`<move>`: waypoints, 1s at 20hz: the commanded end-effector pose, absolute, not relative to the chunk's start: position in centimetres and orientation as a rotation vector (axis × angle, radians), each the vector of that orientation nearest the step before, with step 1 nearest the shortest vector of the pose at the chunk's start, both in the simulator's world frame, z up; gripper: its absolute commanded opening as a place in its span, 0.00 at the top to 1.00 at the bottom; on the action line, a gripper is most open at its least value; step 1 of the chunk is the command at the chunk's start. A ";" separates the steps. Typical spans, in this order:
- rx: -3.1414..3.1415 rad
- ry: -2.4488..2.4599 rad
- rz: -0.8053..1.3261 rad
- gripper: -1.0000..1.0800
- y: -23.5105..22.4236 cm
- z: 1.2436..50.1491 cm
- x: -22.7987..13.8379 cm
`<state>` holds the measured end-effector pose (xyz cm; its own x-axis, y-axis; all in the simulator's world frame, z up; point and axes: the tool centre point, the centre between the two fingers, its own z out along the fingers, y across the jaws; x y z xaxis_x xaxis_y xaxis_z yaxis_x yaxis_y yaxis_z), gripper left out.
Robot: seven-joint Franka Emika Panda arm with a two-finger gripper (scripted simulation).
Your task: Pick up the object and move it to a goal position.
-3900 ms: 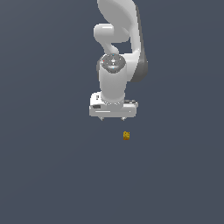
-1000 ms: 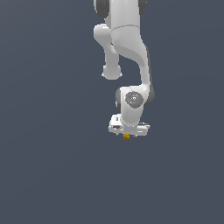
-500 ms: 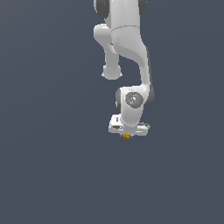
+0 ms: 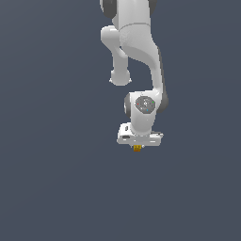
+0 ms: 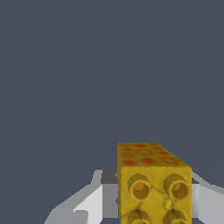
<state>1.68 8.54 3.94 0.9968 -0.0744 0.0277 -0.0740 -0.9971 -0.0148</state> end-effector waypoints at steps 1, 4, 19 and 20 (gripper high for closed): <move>-3.116 0.075 -0.078 1.00 8.8 5.3 2.6; -3.100 0.007 -0.130 1.00 9.2 7.4 4.1; -2.911 -0.461 -0.481 1.00 13.2 23.9 11.3; -2.894 -0.491 -0.503 1.00 13.4 25.1 11.6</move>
<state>11.13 13.00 23.21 0.9077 0.2640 0.3260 0.3112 -0.9450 -0.1012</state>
